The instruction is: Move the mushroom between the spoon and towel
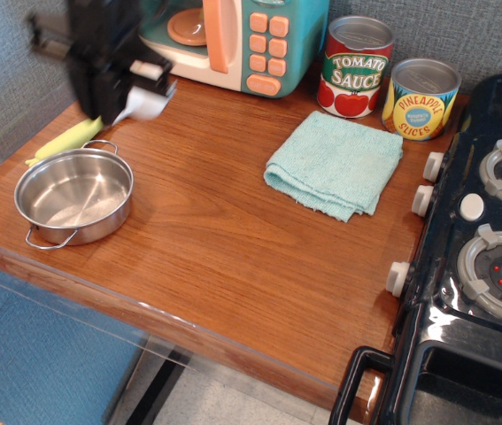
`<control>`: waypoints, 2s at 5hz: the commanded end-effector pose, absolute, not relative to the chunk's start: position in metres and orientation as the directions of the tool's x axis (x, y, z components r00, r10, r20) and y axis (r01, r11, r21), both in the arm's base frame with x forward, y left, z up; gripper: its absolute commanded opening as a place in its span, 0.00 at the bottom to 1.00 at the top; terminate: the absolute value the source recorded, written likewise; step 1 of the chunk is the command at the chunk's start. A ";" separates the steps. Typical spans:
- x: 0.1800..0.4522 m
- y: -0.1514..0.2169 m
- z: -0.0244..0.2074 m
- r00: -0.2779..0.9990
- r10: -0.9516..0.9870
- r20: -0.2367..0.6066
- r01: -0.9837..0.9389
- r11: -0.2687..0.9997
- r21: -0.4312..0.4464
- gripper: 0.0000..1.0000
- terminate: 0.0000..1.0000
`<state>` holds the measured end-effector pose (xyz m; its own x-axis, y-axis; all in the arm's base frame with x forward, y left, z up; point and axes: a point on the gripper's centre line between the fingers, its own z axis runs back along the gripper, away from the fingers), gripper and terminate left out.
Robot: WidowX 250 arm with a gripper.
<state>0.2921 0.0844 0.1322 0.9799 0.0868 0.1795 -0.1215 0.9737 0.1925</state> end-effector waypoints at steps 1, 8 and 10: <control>0.374 0.058 0.110 0.981 -0.024 0.194 0.003 0.994 0.107 0.00 0.00; 0.386 0.025 0.127 0.981 -0.033 0.190 0.014 0.995 0.097 1.00 0.00; 0.386 0.025 0.127 0.981 -0.033 0.190 0.014 0.995 0.097 1.00 1.00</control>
